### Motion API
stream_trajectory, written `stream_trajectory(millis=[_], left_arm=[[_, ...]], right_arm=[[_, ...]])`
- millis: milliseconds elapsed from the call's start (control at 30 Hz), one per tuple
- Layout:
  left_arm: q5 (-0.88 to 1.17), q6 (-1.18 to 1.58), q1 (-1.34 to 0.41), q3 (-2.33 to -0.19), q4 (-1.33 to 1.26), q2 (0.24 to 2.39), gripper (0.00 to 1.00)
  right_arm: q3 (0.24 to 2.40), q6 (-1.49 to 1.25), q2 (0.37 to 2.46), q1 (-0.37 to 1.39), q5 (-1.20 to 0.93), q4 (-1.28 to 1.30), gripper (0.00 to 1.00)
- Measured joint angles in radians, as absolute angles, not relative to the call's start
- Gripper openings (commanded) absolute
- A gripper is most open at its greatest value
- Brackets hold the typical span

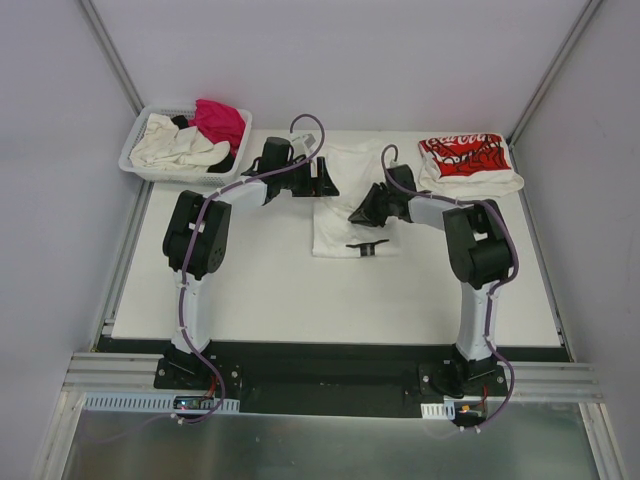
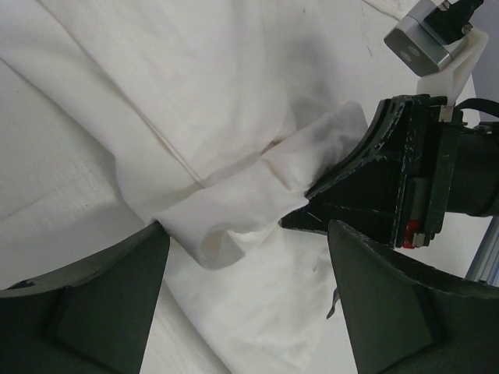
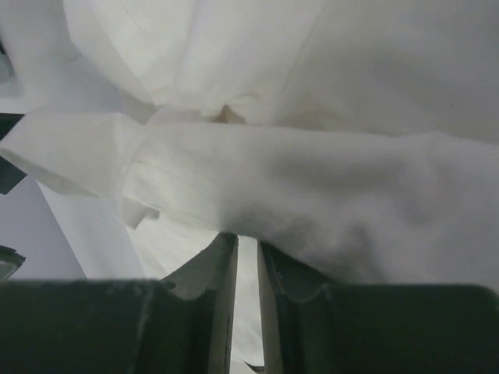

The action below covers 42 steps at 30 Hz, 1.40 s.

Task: Fold and stack the t-shirts
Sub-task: Fold the folded rectangular tshirt in 1/3 of the way

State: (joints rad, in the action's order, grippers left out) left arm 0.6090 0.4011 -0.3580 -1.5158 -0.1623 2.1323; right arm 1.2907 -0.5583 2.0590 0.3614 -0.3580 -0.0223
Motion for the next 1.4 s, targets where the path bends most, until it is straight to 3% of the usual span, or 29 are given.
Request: stream_trajectory(millis=[467, 867, 1000, 1267, 1400], left_arm=[[0.61, 0.405, -0.358, -1.516, -0.176, 2.132, 0.81], [0.622, 0.4, -0.358, -1.519, -0.175, 2.132, 0.83], [0.629, 0.361, -0.352, -1.563, -0.141, 2.133, 0.84], [0.646, 0.225, -0.31, -1.65, -0.138, 2.138, 0.88], [0.69, 0.225, -0.292, -1.67, -0.137, 2.135, 0.88]], right_arm=[[1.486, -0.566, 2.113, 0.163, -0.363, -0.009, 0.2], [1.707, -0.537, 2.232, 0.132, -0.357, 0.07, 0.21], [1.64, -0.523, 2.166, 0.11, -0.357, 0.094, 0.22], [1.25, -0.519, 1.74, 0.128, -0.385, 0.057, 0.22], [1.177, -0.523, 1.668, 0.184, -0.395, 0.02, 0.22]])
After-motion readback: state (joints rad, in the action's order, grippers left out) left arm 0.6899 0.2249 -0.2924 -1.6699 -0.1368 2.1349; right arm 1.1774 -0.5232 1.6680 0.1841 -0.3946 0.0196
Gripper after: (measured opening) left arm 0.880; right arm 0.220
